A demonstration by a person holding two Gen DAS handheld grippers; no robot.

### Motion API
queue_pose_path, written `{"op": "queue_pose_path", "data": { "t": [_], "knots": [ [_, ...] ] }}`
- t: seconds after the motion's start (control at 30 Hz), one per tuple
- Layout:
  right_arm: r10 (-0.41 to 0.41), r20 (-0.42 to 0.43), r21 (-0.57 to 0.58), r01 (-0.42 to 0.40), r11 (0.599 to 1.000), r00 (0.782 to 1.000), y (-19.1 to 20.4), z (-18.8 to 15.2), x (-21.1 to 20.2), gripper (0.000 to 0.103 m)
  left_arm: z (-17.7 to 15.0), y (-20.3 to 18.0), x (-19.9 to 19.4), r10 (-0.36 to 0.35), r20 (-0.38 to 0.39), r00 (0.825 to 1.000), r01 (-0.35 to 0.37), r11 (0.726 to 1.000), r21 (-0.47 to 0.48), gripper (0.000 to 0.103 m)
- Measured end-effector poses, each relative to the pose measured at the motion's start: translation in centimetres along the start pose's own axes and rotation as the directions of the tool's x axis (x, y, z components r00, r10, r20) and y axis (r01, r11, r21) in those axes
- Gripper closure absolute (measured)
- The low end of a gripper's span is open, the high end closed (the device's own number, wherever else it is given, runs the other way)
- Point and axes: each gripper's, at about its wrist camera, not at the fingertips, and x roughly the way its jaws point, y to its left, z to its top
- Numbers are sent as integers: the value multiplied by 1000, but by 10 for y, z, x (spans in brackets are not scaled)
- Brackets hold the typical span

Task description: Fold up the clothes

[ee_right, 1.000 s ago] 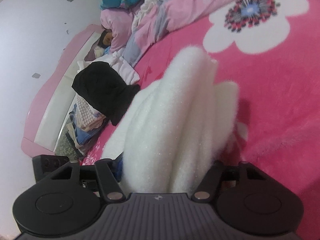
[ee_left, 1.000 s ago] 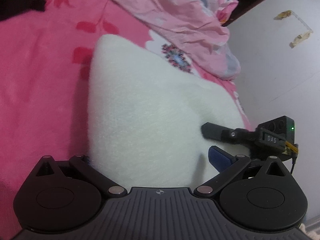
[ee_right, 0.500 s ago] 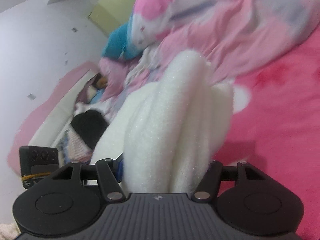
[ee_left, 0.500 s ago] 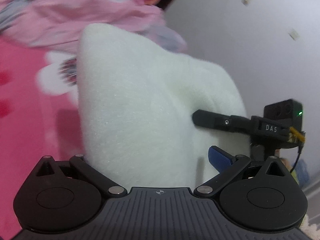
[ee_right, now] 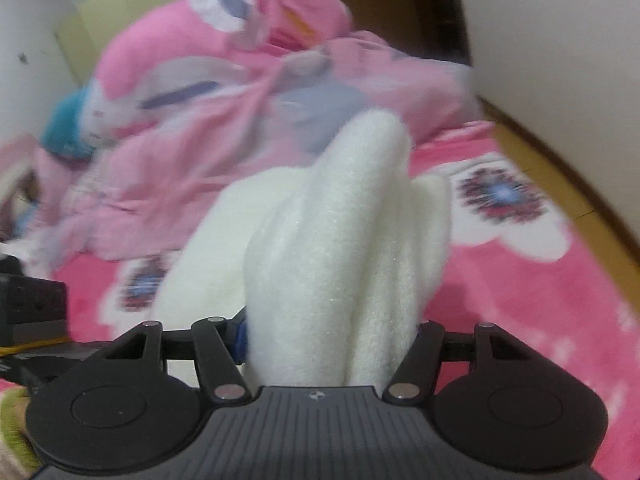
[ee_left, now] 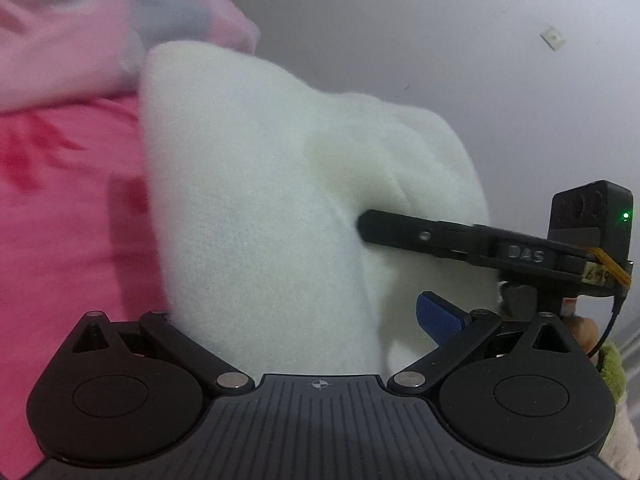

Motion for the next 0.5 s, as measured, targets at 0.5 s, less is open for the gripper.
{"op": "queue_pose_path", "data": {
  "t": [0.5],
  "knots": [
    [-186, -51, -160, 176, 971, 981, -103, 62, 140, 23, 32, 60, 118, -38, 52, 998, 43, 994, -99, 3]
  ]
}}
